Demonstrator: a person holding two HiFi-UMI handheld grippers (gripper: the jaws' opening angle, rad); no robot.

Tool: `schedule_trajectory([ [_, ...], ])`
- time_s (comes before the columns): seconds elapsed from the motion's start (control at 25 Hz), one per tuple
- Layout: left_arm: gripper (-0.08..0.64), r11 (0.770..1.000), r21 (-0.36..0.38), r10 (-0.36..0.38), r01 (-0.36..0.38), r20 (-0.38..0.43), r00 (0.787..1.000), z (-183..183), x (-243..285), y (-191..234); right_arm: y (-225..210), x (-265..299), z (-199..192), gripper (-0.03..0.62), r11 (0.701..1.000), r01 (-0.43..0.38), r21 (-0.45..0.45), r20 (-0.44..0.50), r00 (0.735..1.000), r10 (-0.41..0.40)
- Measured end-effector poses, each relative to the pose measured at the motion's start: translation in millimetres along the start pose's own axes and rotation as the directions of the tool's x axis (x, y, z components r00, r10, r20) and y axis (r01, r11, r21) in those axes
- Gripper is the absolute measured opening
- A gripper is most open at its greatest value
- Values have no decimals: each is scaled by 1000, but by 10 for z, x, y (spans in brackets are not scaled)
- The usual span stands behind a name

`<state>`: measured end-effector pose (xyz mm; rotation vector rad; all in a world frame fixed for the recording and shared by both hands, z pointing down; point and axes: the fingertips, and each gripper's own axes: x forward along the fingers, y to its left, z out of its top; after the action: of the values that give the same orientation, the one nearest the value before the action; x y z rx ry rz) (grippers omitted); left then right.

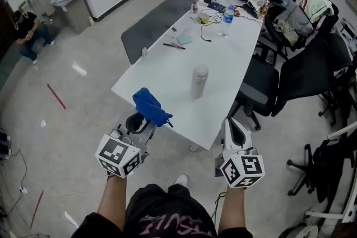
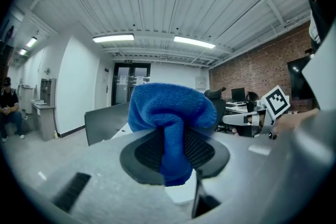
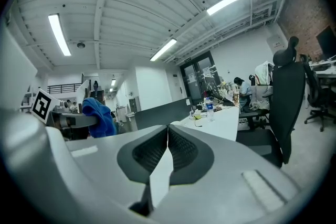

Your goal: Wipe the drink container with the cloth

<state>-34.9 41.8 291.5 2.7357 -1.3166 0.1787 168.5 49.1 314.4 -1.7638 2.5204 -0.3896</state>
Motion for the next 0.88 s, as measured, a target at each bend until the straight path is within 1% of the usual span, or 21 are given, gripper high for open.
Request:
schedule_trajectory([
  [0.32,94,1000,-1,31,-31,14,999,93,143,97,-50,222,89,8,999,-47,-7,0,999,47],
  [0.48,94,1000,2,25,-25,26,999,132,238,107,-59,308,141,17,998,-61,-22,2,998,61],
  [0.6,94,1000,5,19,-19,32,999,149,297,143,-54,389,157,38,997,-67,-31,0,998,67],
  [0.88,94,1000,-16,4,-4,30,1000,94,443,346,-30,658,174,67,996,-77,-44,-11,997,76],
])
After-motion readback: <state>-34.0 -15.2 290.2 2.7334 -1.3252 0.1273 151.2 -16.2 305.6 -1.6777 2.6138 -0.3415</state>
